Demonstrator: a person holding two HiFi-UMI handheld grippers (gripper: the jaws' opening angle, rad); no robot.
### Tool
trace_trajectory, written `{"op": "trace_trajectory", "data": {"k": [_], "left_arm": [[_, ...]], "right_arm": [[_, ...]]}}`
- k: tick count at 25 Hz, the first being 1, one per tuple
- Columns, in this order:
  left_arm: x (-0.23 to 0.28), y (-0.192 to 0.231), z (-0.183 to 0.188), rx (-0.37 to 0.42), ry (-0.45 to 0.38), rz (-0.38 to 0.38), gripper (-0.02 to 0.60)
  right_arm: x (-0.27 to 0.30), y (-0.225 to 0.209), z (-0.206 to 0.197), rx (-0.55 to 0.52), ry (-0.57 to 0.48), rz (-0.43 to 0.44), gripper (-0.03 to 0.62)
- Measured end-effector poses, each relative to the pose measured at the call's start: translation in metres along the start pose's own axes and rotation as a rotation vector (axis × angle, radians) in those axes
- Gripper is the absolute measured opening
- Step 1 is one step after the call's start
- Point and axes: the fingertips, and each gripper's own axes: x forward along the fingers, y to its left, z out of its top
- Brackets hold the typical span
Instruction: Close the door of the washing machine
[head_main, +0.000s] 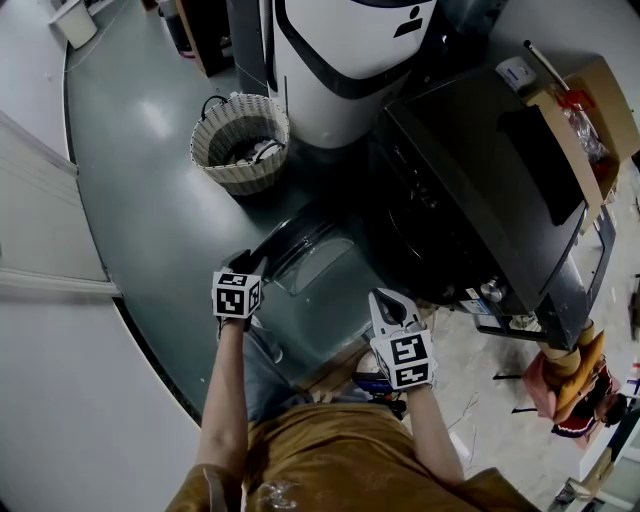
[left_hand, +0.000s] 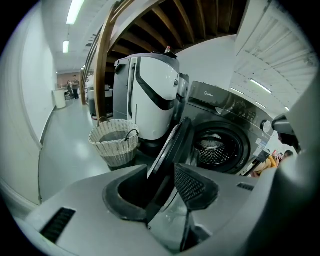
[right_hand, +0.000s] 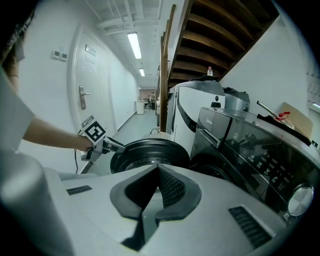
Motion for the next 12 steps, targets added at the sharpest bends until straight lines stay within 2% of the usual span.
{"op": "trace_trajectory", "data": {"k": [12], "left_arm": [[-0.005, -0.023, -0.010, -0.020, 0.031, 0.013, 0.178]], "right_arm": [[-0.013, -0.013, -0.008, 0.017, 0.000, 0.034, 0.014]]}}
